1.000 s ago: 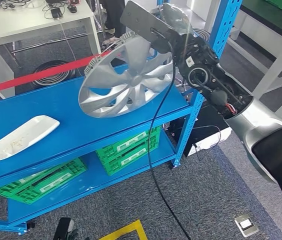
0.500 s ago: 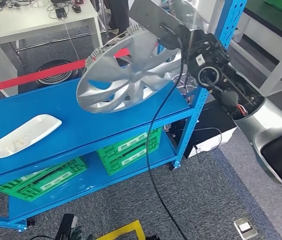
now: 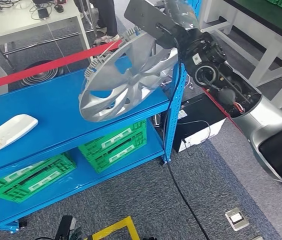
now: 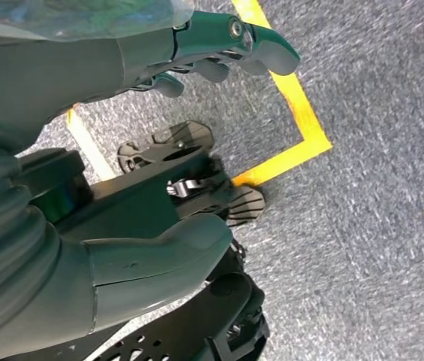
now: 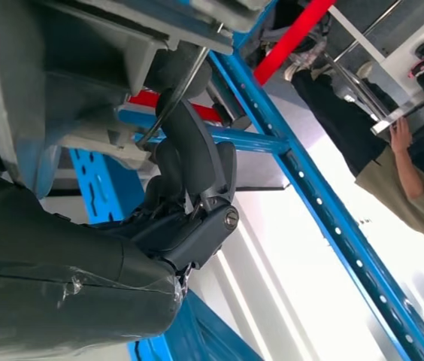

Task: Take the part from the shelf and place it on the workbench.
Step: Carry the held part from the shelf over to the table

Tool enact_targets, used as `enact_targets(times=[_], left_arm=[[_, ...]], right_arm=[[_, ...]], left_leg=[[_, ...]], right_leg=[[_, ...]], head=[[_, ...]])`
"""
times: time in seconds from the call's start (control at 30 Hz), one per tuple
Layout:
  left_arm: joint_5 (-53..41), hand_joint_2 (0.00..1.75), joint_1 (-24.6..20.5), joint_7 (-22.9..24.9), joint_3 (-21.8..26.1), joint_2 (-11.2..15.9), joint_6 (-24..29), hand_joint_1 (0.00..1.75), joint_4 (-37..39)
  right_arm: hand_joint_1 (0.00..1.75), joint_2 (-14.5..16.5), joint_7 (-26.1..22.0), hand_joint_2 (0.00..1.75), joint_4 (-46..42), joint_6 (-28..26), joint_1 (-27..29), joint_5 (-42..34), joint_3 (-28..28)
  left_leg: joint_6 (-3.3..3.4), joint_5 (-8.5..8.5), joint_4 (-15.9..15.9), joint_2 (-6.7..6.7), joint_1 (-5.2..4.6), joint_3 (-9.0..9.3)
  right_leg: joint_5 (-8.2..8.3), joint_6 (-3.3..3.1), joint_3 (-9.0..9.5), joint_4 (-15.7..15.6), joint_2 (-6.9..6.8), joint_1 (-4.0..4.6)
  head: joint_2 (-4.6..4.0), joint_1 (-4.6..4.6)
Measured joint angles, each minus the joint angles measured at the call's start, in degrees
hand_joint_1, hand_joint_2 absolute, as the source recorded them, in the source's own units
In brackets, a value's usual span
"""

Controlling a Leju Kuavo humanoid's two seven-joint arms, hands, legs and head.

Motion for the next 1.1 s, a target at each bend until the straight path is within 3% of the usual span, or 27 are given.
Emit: enact_targets(times=[0.07, 0.1, 0.13, 0.23, 0.27, 0.3, 0.37, 0.4, 0.43, 0.47, 0.5, 0.57, 0.63, 0.7, 0.77, 0.8, 0.87, 0.9, 0.93, 0.97, 1.0, 1.03, 1.1], left_arm=[[0.0, 1.75, -0.1, 0.0, 0.0, 0.1, 0.0, 0.00, 0.0], [0.0, 1.75, -0.2, 0.0, 0.0, 0.2, 0.0, 0.00, 0.0], [0.0, 1.75, -0.3, 0.0, 0.0, 0.2, 0.0, 0.00, 0.0], [0.0, 1.75, -0.3, 0.0, 0.0, 0.1, 0.0, 0.00, 0.0], [0.0, 1.75, -0.3, 0.0, 0.0, 0.1, 0.0, 0.00, 0.0], [0.0, 1.75, -0.3, 0.0, 0.0, 0.1, 0.0, 0.00, 0.0], [0.0, 1.75, -0.4, 0.0, 0.0, 0.0, 0.0, 0.00, 0.0], [0.0, 1.75, -0.5, 0.0, 0.0, -0.1, 0.0, 0.00, 0.0], [0.0, 1.75, -0.5, 0.0, 0.0, -0.2, 0.0, 0.00, 0.0], [0.0, 1.75, -0.5, 0.0, 0.0, -0.2, 0.0, 0.00, 0.0], [0.0, 1.75, -0.5, 0.0, 0.0, -0.2, 0.0, 0.00, 0.0], [0.0, 1.75, -0.5, 0.0, 0.0, -0.2, -0.1, 0.00, 0.0], [0.1, 1.75, -0.5, -0.1, 0.0, -0.2, -0.1, 0.00, 0.0], [0.1, 1.75, -0.5, -0.1, 0.0, -0.1, -0.1, 0.00, 0.0], [0.1, 1.75, -0.5, -0.1, 0.0, -0.1, 0.0, 0.00, 0.0], [0.1, 1.75, -0.4, -0.1, 0.0, 0.0, 0.0, 0.00, 0.0], [0.1, 1.75, -0.4, -0.2, 0.0, 0.0, -0.1, 0.00, 0.0], [0.1, 1.75, -0.4, -0.2, 0.0, 0.0, -0.1, 0.00, 0.0], [0.0, 1.75, -0.4, -0.2, 0.0, 0.0, -0.1, 0.00, 0.0], [0.0, 1.75, -0.4, -0.1, 0.0, 0.0, -0.2, 0.00, 0.0], [0.0, 1.75, -0.5, -0.1, 0.0, 0.0, -0.2, 0.00, 0.0], [0.0, 1.75, -0.5, 0.0, 0.0, 0.0, -0.2, 0.00, 0.0], [0.0, 1.75, -0.5, 0.1, 0.0, 0.0, -0.3, 0.00, 0.0]], right_arm=[[1.75, 0.0, 0.0, 1.75, -0.1, 0.0, -0.1, 0.0, -0.1], [1.75, -0.1, 0.0, 1.75, -0.2, 0.0, -0.2, 0.0, -0.1], [1.75, -0.1, 0.0, 1.75, -0.2, 0.0, -0.2, 0.0, -0.1], [1.75, -0.4, 0.0, 1.75, -0.2, 0.0, -0.4, 0.2, -0.1], [1.75, -0.5, -0.2, 1.75, -0.3, 0.2, -0.4, 0.1, -0.1], [1.75, -0.6, -0.4, 1.75, -0.3, 0.5, -0.5, 0.0, -0.1], [1.75, -0.8, -1.3, 1.75, -0.4, 1.6, -0.6, -0.5, 0.0], [1.75, -0.8, -1.7, 1.75, -0.4, 2.1, -0.6, -0.8, 0.1], [1.75, -0.8, -2.0, 1.75, -0.4, 2.5, -0.5, -1.0, 0.2], [1.75, -0.8, -2.3, 1.75, -0.4, 2.8, -0.5, -1.2, 0.3], [1.75, -0.8, -2.4, 1.75, -0.4, 3.0, -0.5, -1.2, 0.3], [1.75, -0.8, -2.6, 1.75, -0.4, 3.1, -0.6, -1.3, 0.4], [1.75, -0.8, -2.7, 1.75, -0.6, 3.0, -0.7, -1.5, 0.3], [1.75, -0.8, -3.0, 1.75, -0.7, 2.8, -0.7, -1.5, 0.3], [1.75, -0.8, -3.5, 1.75, -0.7, 2.7, -0.6, -1.8, 0.4], [1.75, -0.8, -3.6, 1.75, -0.7, 2.7, -0.6, -2.0, 0.4], [1.75, -0.8, -3.9, 1.75, -0.7, 2.7, -0.6, -2.3, 0.4], [1.75, -0.8, -4.0, 1.75, -0.7, 2.7, -0.6, -2.5, 0.3], [1.75, -0.8, -4.0, 1.75, -0.7, 2.6, -0.5, -3.0, 0.4], [1.75, -0.8, -4.0, 1.75, -0.7, 2.6, -0.4, -3.6, 0.3], [1.75, -0.8, -4.1, 1.75, -0.7, 2.4, -0.2, -4.4, 0.3], [1.75, -0.8, -4.3, 1.75, -0.7, 2.1, 0.0, -5.3, 0.1], [1.75, -0.8, -5.1, 1.75, -0.6, 1.6, 0.3, -7.5, -0.3]], left_leg=[[1.91, 2.47, -8.6, -0.18, -1.03, 5.08], [2.31, 3.11, -11.6, -0.27, -1.45, 6.80], [2.44, 3.31, -13.4, -0.34, -1.74, 7.57], [2.05, 5.07, -15.1, -0.14, -1.76, 7.10], [2.13, 5.93, -15.8, 0.00, -1.62, 6.77], [2.24, 6.82, -16.4, 0.20, -1.41, 6.34], [2.52, 8.13, -16.6, 0.39, -1.36, 5.13], [2.52, 8.62, -16.5, 0.46, -1.29, 4.42], [2.46, 9.02, -16.3, 0.47, -1.21, 3.70], [2.32, 9.37, -16.0, 0.46, -1.11, 2.97], [2.14, 9.65, -15.6, 0.45, -0.97, 2.26], [1.70, 10.02, -14.4, 0.37, -0.85, 0.87], [1.09, 10.49, -13.5, 0.24, -0.95, -0.17], [0.37, 11.33, -13.4, 0.16, -1.06, -0.80], [-0.34, 9.98, -12.2, 0.07, -0.94, -1.69], [-0.68, 7.75, -10.1, 0.02, -0.83, -2.52], [-1.31, 1.84, -2.8, -0.01, -0.53, -4.62], [-1.53, -0.02, 1.0, -0.01, -0.40, -5.38], [-1.65, -0.47, 3.5, -0.01, -0.31, -5.46], [-1.67, 0.37, 4.1, -0.01, -0.26, -4.68], [-1.59, 2.03, 2.6, -0.02, -0.23, -2.91], [-1.40, 3.63, -0.7, -0.04, -0.22, -0.26], [-0.82, 4.34, -9.6, -0.25, -0.46, 5.66]], right_leg=[[0.72, -0.03, -0.47, -0.1, 0.09, 0.33], [1.12, 0.09, -0.60, -0.2, 0.09, 0.28], [1.54, 0.35, -0.67, -0.4, 0.05, 0.11], [2.41, 1.34, -1.14, -1.0, 0.10, -0.08], [1.36, 1.57, -1.64, -0.4, 0.14, 0.03], [-0.74, 1.74, -2.36, 1.3, 0.16, 0.12], [-6.43, 2.10, -4.22, 8.5, 0.13, 0.08], [-8.23, 2.32, -4.93, 12.4, 0.12, -0.01], [-8.76, 2.54, -5.10, 15.2, 0.12, -0.12], [-7.93, 2.76, -4.26, 15.8, 0.09, -0.26], [-6.38, 2.97, -2.35, 13.9, 0.05, -0.42], [-4.34, 3.33, 3.35, 5.9, 0.01, -0.62], [-4.81, 3.02, 6.86, -0.1, 0.09, -0.50], [-4.97, 2.03, 6.80, -1.3, 0.10, -0.35], [-4.02, 0.90, 5.91, -1.5, -0.16, -0.54], [-3.44, 0.37, 5.34, -1.6, -0.29, -0.70], [-2.26, -0.22, 3.93, -1.6, -0.35, -0.74], [-1.65, -0.29, 3.15, -1.6, -0.33, -0.74], [-1.06, -0.26, 2.39, -1.6, -0.29, -0.75], [-0.50, -0.15, 1.68, -1.5, -0.24, -0.76], [0.04, 0.00, 1.03, -1.5, -0.20, -0.77], [0.57, 0.19, 0.50, -1.5, -0.16, -0.78], [1.60, 0.77, -0.35, -1.5, -0.15, -0.69]], head=[[0.01, 0.12], [0.01, 0.23], [0.00, 0.26], [-0.01, 0.03], [-0.01, 0.17], [-0.01, 0.32], [-0.01, 0.78], [0.00, 0.92], [0.00, 1.11], [0.01, 1.29], [0.01, 1.49], [0.01, 1.98], [0.01, 2.31], [0.00, 2.06], [0.00, 1.56], [0.00, 1.27], [0.00, 0.73], [0.00, 0.55], [0.00, 0.43], [0.01, 0.32], [0.01, 0.24], [0.01, 0.21], [0.01, 0.24]])
